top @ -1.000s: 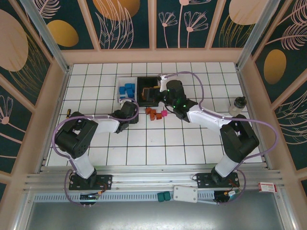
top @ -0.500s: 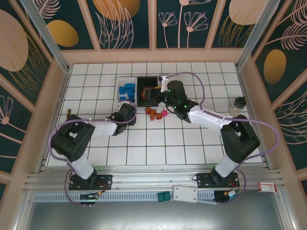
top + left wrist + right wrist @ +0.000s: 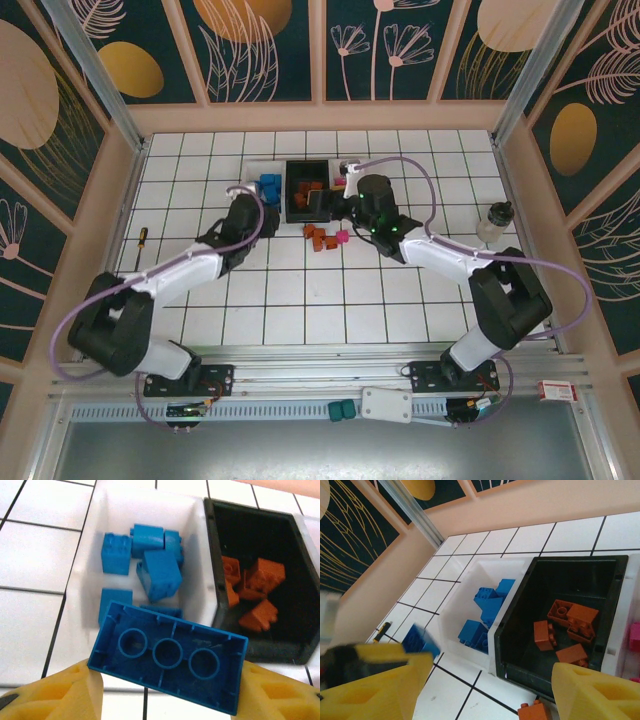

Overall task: Sort the legos into containers by color
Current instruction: Place the lego in the container, then separate the lego at the center of the table.

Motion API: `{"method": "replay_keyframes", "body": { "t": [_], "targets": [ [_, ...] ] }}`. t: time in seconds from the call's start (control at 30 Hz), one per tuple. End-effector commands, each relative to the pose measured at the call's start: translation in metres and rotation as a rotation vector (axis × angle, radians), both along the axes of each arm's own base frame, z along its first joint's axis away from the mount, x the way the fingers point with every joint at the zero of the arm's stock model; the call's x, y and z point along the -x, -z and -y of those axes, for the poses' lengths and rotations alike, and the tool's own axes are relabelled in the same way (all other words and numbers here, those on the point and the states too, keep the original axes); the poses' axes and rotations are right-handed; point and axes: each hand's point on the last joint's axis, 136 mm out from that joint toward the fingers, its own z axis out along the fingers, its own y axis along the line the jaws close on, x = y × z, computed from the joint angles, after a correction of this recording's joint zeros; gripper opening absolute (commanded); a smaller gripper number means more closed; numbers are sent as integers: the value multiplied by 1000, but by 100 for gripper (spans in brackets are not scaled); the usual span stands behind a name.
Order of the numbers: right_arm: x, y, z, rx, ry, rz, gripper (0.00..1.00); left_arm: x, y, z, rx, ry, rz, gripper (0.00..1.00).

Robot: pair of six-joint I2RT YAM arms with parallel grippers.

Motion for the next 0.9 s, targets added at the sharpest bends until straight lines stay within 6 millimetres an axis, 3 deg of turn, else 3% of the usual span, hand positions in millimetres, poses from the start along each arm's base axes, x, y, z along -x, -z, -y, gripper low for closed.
{"method": "replay_keyframes", "body": {
  "t": [0.0,0.1,0.23,0.37,0.47,0.67,0.77,0.87],
  "targets": [
    [1,-11,9,-24,27,17,71,-32,6,8,23,-6,-20,53],
    [11,0,13,-10,18,-14,71,-62,6,13,19,-23,-24,53],
    [30,23,19,28,0,-71,71,-83,6,12,13,-41,-27,57],
    [44,55,31,89,12,-157,72,-91,-11,18,30,-28,-2,85],
    [50,76,40,123,38,-205,72,-90,-35,22,70,-10,38,96],
    [47,112,51,206,100,-289,69,-58,-92,34,190,70,136,99],
    [35,121,60,202,157,-308,62,-30,-99,41,201,102,158,99],
    [22,124,62,173,185,-318,56,-1,-87,43,216,127,147,99]
  ]
}}
